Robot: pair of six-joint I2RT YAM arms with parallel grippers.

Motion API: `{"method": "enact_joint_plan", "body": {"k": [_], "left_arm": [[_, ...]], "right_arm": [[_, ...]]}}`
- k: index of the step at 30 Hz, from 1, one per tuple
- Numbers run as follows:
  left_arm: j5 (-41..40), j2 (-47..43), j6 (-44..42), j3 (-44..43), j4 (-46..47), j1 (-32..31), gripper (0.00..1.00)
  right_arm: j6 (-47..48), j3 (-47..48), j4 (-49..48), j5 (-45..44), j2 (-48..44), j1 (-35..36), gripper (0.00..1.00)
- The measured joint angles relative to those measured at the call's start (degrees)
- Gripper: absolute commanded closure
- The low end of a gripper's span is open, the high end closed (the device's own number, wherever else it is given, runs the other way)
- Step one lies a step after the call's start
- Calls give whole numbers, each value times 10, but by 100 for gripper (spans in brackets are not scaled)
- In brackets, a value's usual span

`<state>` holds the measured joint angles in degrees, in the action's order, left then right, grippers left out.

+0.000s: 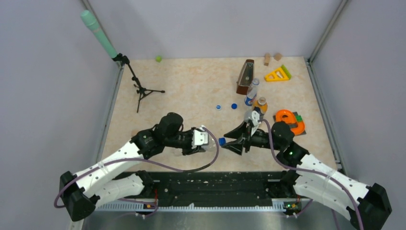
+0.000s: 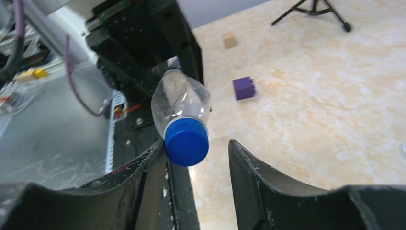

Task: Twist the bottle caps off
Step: Unscrew the bottle cap from the plastic bottle.

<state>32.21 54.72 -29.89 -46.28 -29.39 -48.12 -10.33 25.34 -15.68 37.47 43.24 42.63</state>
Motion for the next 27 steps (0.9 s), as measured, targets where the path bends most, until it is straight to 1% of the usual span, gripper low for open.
{"method": "enact_joint_plan", "body": {"k": [4, 10, 14, 18, 21, 27], "left_arm": [[-47, -24, -9, 43, 57, 0, 100], [-139, -73, -33, 102, 105, -3, 100], [-193, -96, -49, 122, 151, -8, 100], [-236, -109, -67, 140, 190, -25, 100], [-256, -109, -78, 144, 203, -38, 100], [-290, -96, -89, 145, 221, -54, 100]], "right_arm": [[-51, -29, -27, -73, -18, 0, 48], [-140, -26, -3, -154, -18, 0, 47], [-215, -10, 2, -178, -1, 0, 48], [-296, -8, -21, -184, 32, 0, 48], [-345, -8, -49, -183, 53, 0, 48], [-402, -9, -102, -182, 63, 0, 47]]}}
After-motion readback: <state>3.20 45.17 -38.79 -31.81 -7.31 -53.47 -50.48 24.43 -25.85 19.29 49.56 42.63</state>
